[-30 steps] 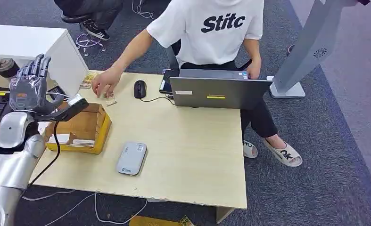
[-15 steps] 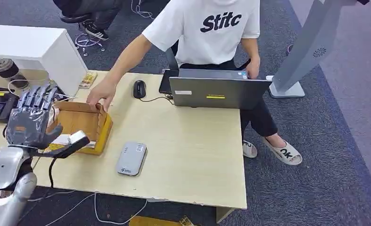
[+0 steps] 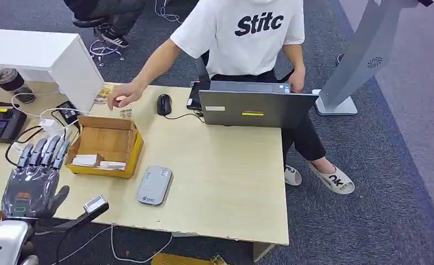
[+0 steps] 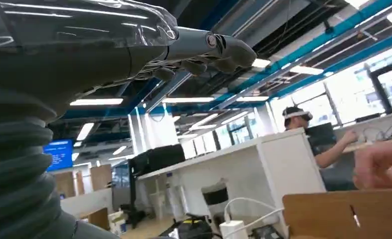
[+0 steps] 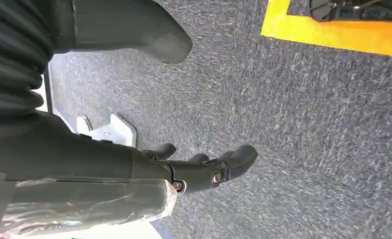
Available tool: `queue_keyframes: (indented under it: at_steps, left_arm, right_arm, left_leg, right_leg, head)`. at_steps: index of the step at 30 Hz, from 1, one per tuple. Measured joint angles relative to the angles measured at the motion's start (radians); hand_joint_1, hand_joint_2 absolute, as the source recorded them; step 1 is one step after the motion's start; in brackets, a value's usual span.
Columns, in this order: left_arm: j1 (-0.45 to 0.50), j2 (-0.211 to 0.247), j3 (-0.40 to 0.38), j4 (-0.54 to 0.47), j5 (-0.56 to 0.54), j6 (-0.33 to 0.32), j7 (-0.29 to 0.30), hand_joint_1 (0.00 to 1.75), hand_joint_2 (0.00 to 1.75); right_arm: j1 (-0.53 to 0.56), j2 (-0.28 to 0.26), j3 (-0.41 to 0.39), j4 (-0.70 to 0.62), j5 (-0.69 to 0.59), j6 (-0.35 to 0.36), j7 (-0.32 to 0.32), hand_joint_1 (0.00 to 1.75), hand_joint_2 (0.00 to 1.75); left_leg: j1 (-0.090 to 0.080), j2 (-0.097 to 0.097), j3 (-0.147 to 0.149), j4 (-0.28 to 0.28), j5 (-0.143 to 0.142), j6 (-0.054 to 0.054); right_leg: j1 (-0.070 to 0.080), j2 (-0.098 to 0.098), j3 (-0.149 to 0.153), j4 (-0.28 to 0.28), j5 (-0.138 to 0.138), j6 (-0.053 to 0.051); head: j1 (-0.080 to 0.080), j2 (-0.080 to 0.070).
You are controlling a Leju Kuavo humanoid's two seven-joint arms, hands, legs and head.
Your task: Pass the card to the sensor for recognition and then transmit it.
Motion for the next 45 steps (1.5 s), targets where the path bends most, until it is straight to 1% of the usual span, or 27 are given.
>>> queue_keyframes:
  at_steps: [10,13,15,18,20,25,30,35,40,45]
  left_arm:
    - [0.004,-0.017,0.000,-0.011,-0.001,-0.010,0.005,0.00,1.75]
    - [-0.001,-0.026,0.000,-0.008,-0.001,-0.033,-0.001,0.00,1.75]
    - [-0.013,-0.040,0.000,0.010,-0.001,-0.055,-0.013,0.00,1.75]
    - [-0.039,-0.069,0.010,0.057,-0.001,-0.071,-0.037,0.00,1.75]
    - [-0.062,-0.086,0.027,0.107,-0.001,-0.077,-0.045,0.00,1.75]
    - [-0.125,-0.116,0.070,0.216,-0.001,-0.081,-0.076,0.00,1.75]
    - [-0.174,-0.136,0.098,0.296,-0.001,-0.078,-0.083,0.00,1.75]
    - [-0.205,-0.139,0.098,0.355,-0.001,-0.067,-0.054,0.00,1.75]
    - [-0.242,-0.139,0.098,0.411,-0.001,-0.058,-0.051,0.00,1.75]
    - [-0.287,-0.133,0.097,0.463,-0.001,-0.055,-0.021,0.00,1.75]
  right_arm:
    - [-0.004,0.005,-0.012,-0.006,0.001,0.000,0.000,0.00,1.75]
    - [-0.007,0.005,-0.012,-0.006,0.008,0.003,0.009,0.00,1.75]
    - [-0.009,0.005,-0.012,-0.007,0.021,0.005,0.015,0.00,1.75]
    - [-0.014,0.005,-0.012,-0.008,0.034,0.006,0.018,0.00,1.75]
    - [-0.017,0.005,-0.012,-0.010,0.045,0.011,0.018,0.00,1.75]
    - [-0.021,0.005,-0.012,-0.013,0.072,0.021,0.014,0.00,1.75]
    - [-0.025,0.005,-0.011,-0.014,0.078,0.023,0.010,0.00,1.75]
    - [-0.027,0.005,-0.010,-0.014,0.078,0.023,0.010,0.00,1.75]
    - [-0.028,0.003,0.002,-0.014,0.078,0.027,0.011,0.00,1.75]
    - [-0.028,0.000,0.019,-0.014,0.078,0.037,0.010,0.00,1.75]
  left_leg:
    - [0.000,0.000,0.000,0.000,0.000,0.000]
    - [0.000,0.000,0.000,0.000,0.000,0.000]
    - [0.000,0.000,0.000,0.000,0.000,0.000]
    - [0.000,0.000,0.000,0.000,0.000,0.000]
    - [0.000,0.000,0.000,0.000,0.000,0.000]
    - [0.000,0.000,0.000,0.000,0.000,0.000]
    - [0.000,0.000,0.000,0.000,0.000,0.000]
    - [0.000,0.000,0.000,0.000,0.000,0.000]
    - [0.000,0.000,0.000,0.000,0.000,0.000]
    - [0.000,0.000,0.000,0.000,0.000,0.000]
  right_leg:
    - [0.000,0.000,0.000,0.000,0.000,0.000]
    - [0.000,0.000,0.000,0.000,0.000,0.000]
    - [0.000,0.000,0.000,0.000,0.000,0.000]
    - [0.000,0.000,0.000,0.000,0.000,0.000]
    - [0.000,0.000,0.000,0.000,0.001,0.000]
    - [0.000,0.000,0.000,0.000,0.001,-0.001]
    - [0.000,0.000,0.000,0.000,0.000,-0.001]
    - [0.000,0.000,0.000,0.000,0.000,-0.001]
    - [0.000,0.000,0.000,0.000,0.001,-0.001]
    - [0.000,0.000,0.000,0.000,0.001,-0.001]
  head:
    - [0.000,0.000]
    - [0.000,0.000]
    - [0.000,0.000]
    - [0.000,0.000]
    - [0.000,0.000]
    - [0.000,0.000]
    - [0.000,0.000]
    - [0.000,0.000]
    - [0.000,0.000]
    - [0.000,0.000]
